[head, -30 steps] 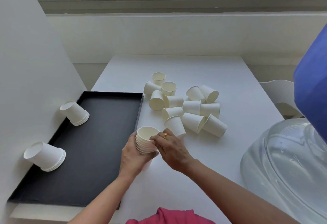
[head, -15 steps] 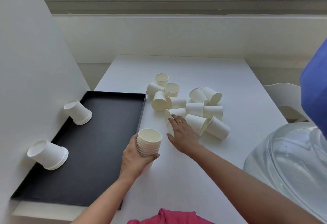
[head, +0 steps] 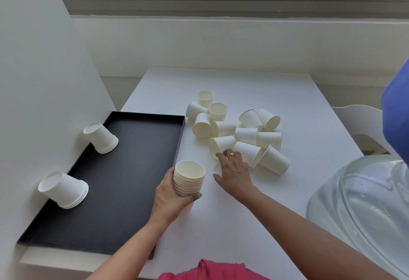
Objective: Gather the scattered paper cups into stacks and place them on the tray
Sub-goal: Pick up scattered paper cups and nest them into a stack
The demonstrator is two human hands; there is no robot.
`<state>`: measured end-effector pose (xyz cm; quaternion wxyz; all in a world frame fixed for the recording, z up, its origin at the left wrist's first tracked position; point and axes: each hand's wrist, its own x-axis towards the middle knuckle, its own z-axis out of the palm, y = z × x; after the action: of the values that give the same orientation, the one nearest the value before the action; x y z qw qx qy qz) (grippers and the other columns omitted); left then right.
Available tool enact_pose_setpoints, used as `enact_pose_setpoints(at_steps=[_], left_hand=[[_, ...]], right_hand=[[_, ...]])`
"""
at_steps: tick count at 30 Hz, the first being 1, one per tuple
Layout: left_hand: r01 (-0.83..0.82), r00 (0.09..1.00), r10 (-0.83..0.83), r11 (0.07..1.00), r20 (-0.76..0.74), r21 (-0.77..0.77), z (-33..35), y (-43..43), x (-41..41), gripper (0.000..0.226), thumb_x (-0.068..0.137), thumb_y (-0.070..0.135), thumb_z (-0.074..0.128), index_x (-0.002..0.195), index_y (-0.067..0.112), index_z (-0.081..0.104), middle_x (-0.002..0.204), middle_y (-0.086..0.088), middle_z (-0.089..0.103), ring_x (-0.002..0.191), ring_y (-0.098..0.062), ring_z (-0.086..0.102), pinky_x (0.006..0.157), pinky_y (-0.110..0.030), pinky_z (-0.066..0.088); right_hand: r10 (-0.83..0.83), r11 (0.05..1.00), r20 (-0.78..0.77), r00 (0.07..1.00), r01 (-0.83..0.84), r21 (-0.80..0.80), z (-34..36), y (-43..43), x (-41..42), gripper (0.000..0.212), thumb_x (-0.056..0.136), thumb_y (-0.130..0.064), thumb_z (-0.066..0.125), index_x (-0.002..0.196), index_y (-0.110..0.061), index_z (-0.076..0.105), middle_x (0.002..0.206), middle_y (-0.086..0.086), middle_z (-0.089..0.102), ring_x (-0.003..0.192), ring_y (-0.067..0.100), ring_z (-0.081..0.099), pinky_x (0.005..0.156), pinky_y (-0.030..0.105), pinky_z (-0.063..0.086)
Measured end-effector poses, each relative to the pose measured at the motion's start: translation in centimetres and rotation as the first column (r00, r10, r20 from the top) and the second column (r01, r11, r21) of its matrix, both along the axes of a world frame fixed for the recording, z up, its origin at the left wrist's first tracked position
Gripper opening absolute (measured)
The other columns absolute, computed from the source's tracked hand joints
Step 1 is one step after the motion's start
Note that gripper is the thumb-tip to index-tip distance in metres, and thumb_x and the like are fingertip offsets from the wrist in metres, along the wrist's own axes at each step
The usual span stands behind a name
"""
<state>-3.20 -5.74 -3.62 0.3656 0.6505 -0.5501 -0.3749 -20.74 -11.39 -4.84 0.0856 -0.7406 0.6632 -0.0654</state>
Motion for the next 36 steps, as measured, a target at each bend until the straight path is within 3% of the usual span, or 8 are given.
enact_pose_setpoints(at_steps=[7,13,20,23,25,28,34,36], left_hand=[[0.013,1.000,-0.013,1.000,-0.004,-0.007,0.2,0.1,-0.2,0.086,0.053,0.017,0.089,0.127,0.019,0.047,0.106,0.006,0.059,0.099,-0.014,0.055,0.084,-0.023,0.040],[0.021,1.000,-0.021,1.000,0.007,-0.010,0.2,0.1,-0.3,0.086,0.053,0.019,0.089,0.128,0.021,0.047,0.109,0.005,0.060,0.101,-0.014,0.055,0.085,-0.023,0.041],[0.017,0.999,-0.016,1.000,0.035,-0.013,0.2,0.3,-0.3,0.085,0.053,0.019,0.089,0.127,0.021,0.047,0.109,0.004,0.059,0.101,-0.016,0.055,0.084,-0.026,0.042],[0.024,0.999,-0.023,1.000,0.043,-0.014,0.3,0.4,-0.5,0.084,0.054,0.018,0.088,0.127,0.020,0.047,0.106,0.006,0.058,0.099,-0.015,0.054,0.082,-0.025,0.041],[0.032,0.998,-0.031,0.999,0.047,-0.017,0.4,0.4,-0.6,0.083,0.055,0.018,0.088,0.127,0.020,0.047,0.105,0.006,0.058,0.098,-0.016,0.055,0.082,-0.025,0.041],[0.042,0.998,-0.041,0.999,0.042,-0.016,0.5,0.4,-0.7,0.081,0.055,0.019,0.088,0.126,0.022,0.047,0.104,0.006,0.058,0.097,-0.016,0.056,0.079,-0.025,0.042],[0.049,0.999,-0.049,0.999,-0.006,0.001,0.7,0.3,-1.2,0.080,0.056,0.017,0.087,0.124,0.024,0.047,0.101,0.006,0.061,0.093,-0.016,0.059,0.068,-0.016,0.042],[0.053,0.999,-0.053,0.999,0.003,-0.002,0.7,0.3,-1.3,0.081,0.056,0.018,0.087,0.126,0.022,0.047,0.101,0.005,0.060,0.093,-0.017,0.059,0.071,-0.020,0.042]], right_hand=[[-0.067,0.996,0.086,0.994,0.061,0.070,-0.8,0.9,-1.0,0.065,0.084,-0.036,0.060,0.138,-0.017,0.029,0.138,0.007,0.035,0.124,0.026,0.040,0.099,0.033,0.037],[-0.183,0.972,0.336,0.924,0.120,0.200,-0.5,1.7,-0.6,0.073,0.079,-0.031,0.065,0.139,-0.016,0.026,0.135,0.010,0.039,0.124,0.026,0.041,0.101,0.030,0.033],[-0.204,0.940,0.763,0.613,0.342,-0.023,2.5,1.8,1.4,0.073,0.079,-0.026,0.070,0.139,-0.016,0.029,0.138,0.004,0.039,0.125,0.018,0.039,0.096,0.019,0.031],[-0.153,0.934,0.861,0.485,0.356,-0.035,3.7,1.7,2.3,0.073,0.077,-0.030,0.073,0.136,-0.018,0.032,0.131,0.003,0.043,0.119,0.020,0.045,0.100,0.031,0.041],[-0.119,0.930,0.912,0.392,0.366,-0.036,4.2,1.7,2.7,0.072,0.076,-0.031,0.075,0.134,-0.019,0.035,0.125,0.002,0.048,0.112,0.020,0.053,0.095,0.038,0.048],[-0.096,0.940,0.957,0.274,0.341,-0.003,4.5,1.8,3.2,0.069,0.075,-0.031,0.077,0.131,-0.020,0.038,0.124,0.008,0.055,0.102,0.016,0.060,0.087,0.033,0.053],[-0.107,0.972,0.948,0.301,0.231,0.037,2.9,2.4,4.1,0.084,0.058,-0.054,0.074,0.129,-0.027,0.039,0.127,0.004,0.055,0.109,0.014,0.060,0.093,0.035,0.052],[-0.110,0.979,0.936,0.336,0.198,0.044,2.5,2.6,4.1,0.082,0.061,-0.051,0.074,0.131,-0.026,0.039,0.130,0.002,0.052,0.113,0.015,0.057,0.097,0.034,0.049]])
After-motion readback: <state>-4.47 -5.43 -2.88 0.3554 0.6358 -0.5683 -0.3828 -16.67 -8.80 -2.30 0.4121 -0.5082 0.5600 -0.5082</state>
